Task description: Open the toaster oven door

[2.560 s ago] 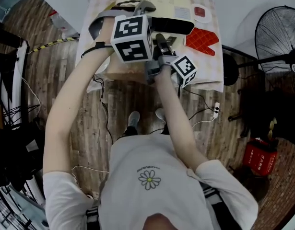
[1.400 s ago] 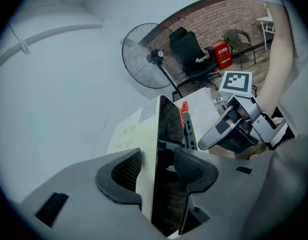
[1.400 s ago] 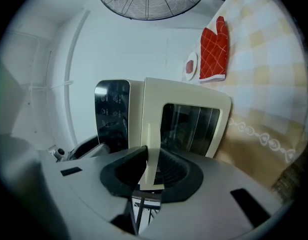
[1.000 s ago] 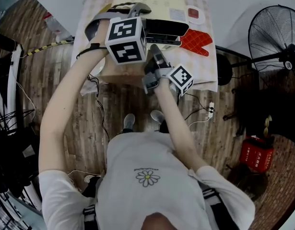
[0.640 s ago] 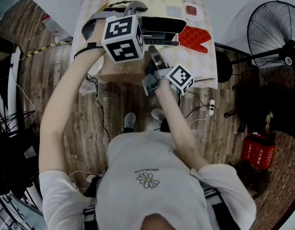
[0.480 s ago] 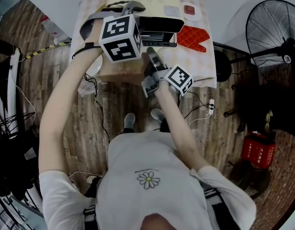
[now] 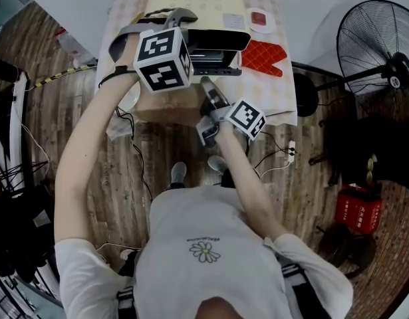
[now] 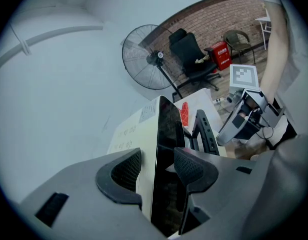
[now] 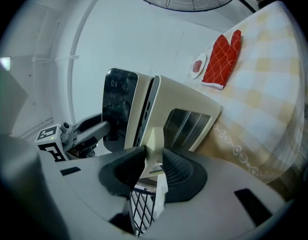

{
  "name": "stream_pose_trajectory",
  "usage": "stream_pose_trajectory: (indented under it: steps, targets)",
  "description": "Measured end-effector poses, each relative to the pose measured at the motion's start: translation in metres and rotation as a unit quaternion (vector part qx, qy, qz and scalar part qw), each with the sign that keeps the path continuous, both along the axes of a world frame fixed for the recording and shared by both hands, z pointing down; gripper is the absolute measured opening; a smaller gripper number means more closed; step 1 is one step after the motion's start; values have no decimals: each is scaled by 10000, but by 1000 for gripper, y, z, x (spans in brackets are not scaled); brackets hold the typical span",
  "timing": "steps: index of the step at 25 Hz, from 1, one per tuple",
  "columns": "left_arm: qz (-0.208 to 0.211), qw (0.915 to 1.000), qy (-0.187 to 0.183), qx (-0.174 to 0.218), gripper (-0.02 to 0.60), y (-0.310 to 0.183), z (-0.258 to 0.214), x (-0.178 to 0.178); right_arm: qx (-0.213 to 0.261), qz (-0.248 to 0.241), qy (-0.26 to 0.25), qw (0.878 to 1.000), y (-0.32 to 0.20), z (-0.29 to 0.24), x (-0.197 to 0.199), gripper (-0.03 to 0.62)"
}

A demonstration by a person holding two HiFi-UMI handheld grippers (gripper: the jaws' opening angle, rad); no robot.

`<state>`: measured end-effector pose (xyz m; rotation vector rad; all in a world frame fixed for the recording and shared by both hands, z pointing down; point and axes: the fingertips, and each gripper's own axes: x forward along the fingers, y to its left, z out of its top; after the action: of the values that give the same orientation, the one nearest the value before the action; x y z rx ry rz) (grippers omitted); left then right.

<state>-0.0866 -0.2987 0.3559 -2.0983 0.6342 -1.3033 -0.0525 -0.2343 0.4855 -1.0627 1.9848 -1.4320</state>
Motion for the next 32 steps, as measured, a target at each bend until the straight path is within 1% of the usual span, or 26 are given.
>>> stream_pose_trajectory:
  steps: [16,32]
  targets:
    - [42,10000,63,15,216,0,1,0,51,-273,389,9989,18,14,2,84]
    - [0,9999,90,57,216,0,1,0,77,-587,871,9944,38,34,3,84]
